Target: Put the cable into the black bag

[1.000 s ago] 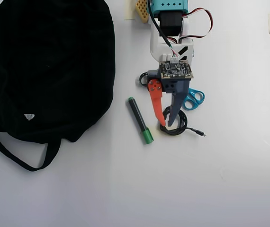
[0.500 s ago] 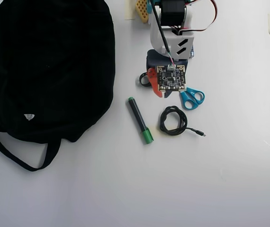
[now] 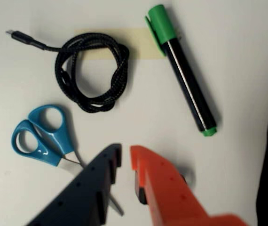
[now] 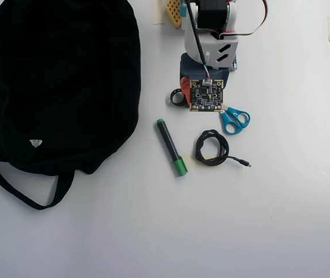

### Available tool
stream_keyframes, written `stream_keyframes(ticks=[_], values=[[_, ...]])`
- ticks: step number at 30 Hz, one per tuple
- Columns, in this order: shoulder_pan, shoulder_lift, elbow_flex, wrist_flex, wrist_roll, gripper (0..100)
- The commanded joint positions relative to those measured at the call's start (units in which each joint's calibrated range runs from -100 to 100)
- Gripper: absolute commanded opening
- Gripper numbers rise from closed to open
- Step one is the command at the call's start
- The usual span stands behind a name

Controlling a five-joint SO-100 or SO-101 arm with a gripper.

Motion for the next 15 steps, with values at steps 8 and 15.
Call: stream_keyframes(ticks=[8, 15], values=[[-0.8, -1.8, -2.6, 0.5, 0.2, 3], [-3.3, -1.7, -2.6, 0.4, 0.2, 3]])
